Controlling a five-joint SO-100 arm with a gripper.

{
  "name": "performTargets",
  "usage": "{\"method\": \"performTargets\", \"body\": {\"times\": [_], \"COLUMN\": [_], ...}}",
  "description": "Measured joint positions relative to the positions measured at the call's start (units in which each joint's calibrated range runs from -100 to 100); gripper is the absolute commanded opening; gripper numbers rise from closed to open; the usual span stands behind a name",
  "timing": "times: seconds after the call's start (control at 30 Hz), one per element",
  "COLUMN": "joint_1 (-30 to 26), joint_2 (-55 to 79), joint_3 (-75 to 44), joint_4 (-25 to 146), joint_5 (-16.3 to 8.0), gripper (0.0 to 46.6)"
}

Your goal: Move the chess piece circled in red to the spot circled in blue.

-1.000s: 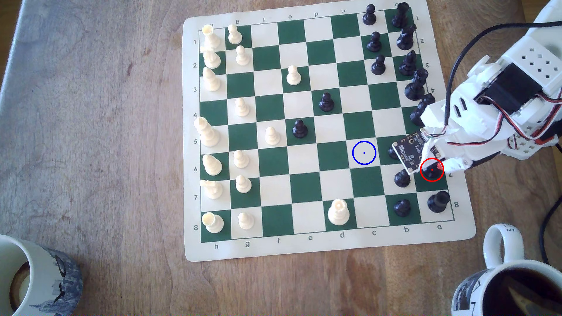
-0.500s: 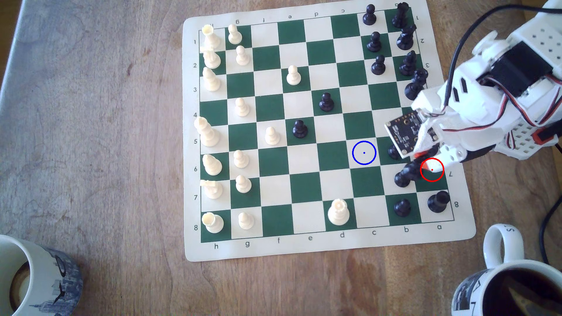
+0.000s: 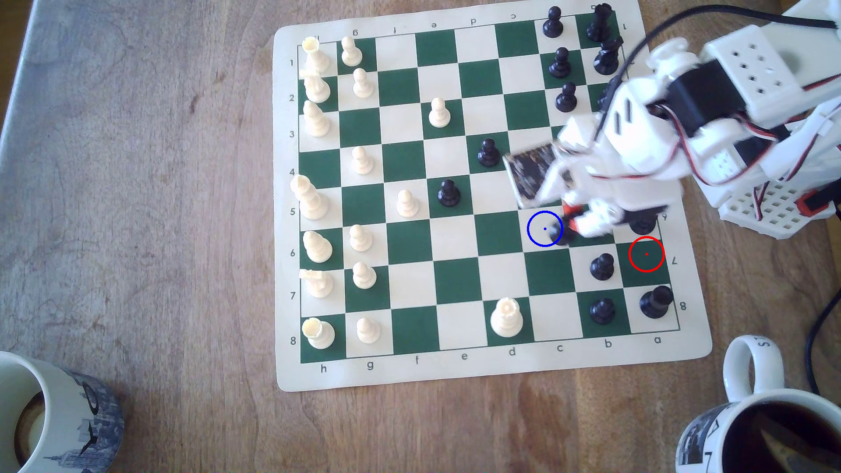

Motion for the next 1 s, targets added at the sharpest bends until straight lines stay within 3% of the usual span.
{"method": "performTargets", "body": {"times": [0.47, 1.0], "joint_1": [3.61, 4.13], "joint_2": [8.71, 11.90], "joint_3": [3.25, 3.98], "joint_4": [-8.45, -10.52], "joint_5": [2.15, 2.25], "gripper": [0.3, 0.3]}}
